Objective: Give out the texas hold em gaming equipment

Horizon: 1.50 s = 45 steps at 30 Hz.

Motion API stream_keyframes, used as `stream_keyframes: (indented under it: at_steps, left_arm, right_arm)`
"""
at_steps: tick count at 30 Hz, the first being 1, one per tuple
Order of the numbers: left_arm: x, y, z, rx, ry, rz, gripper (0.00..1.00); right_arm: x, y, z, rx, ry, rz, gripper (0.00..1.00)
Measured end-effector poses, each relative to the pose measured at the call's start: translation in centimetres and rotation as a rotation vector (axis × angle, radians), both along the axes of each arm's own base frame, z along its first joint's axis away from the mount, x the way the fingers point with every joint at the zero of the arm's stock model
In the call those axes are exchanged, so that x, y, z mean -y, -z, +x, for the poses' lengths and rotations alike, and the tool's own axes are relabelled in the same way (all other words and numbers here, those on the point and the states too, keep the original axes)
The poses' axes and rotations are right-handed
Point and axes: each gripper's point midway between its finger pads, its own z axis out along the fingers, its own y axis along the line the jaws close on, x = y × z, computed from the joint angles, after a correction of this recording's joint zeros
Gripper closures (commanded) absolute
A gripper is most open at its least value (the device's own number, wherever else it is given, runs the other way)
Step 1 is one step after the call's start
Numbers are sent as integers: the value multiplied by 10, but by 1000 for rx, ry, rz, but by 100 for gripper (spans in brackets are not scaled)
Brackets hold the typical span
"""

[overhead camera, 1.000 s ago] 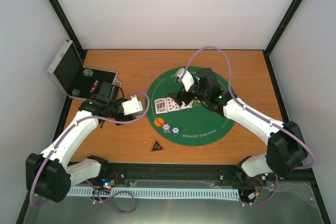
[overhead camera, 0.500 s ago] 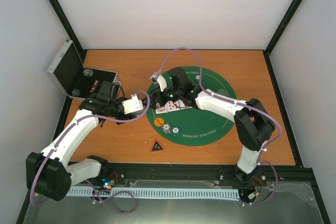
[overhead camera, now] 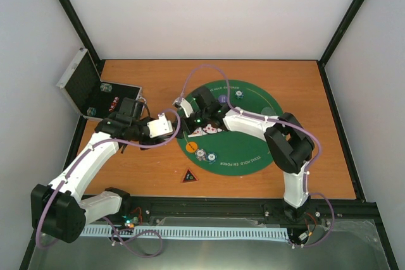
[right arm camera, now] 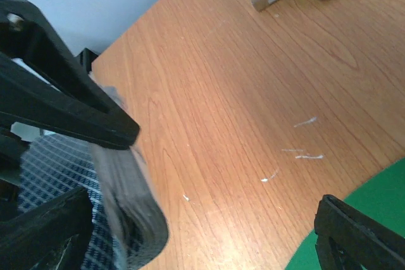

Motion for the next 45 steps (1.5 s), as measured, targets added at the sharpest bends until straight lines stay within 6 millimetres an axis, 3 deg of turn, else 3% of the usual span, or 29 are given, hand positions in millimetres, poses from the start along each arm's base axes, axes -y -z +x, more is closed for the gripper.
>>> stream_keyframes:
  at_steps: [4, 19, 21, 29, 45]
  left_arm:
    - [0, 0, -1, 0, 2, -2, 52]
    - [0, -1, 0, 7, 4, -1, 52]
    - [0, -1, 0, 7, 4, 0, 52]
    - [0, -1, 0, 9, 4, -1, 52]
    - [0, -2, 1, 12, 2, 1, 52]
  right_arm:
    - [1, 9, 1, -2, 2, -32, 6]
    - [21, 6, 14, 28, 33, -85, 12]
    - [21, 6, 12, 25, 27, -85, 18]
    - [19, -2, -1, -11, -26, -56, 57]
    - [28, -15, -1, 25, -13, -107, 95]
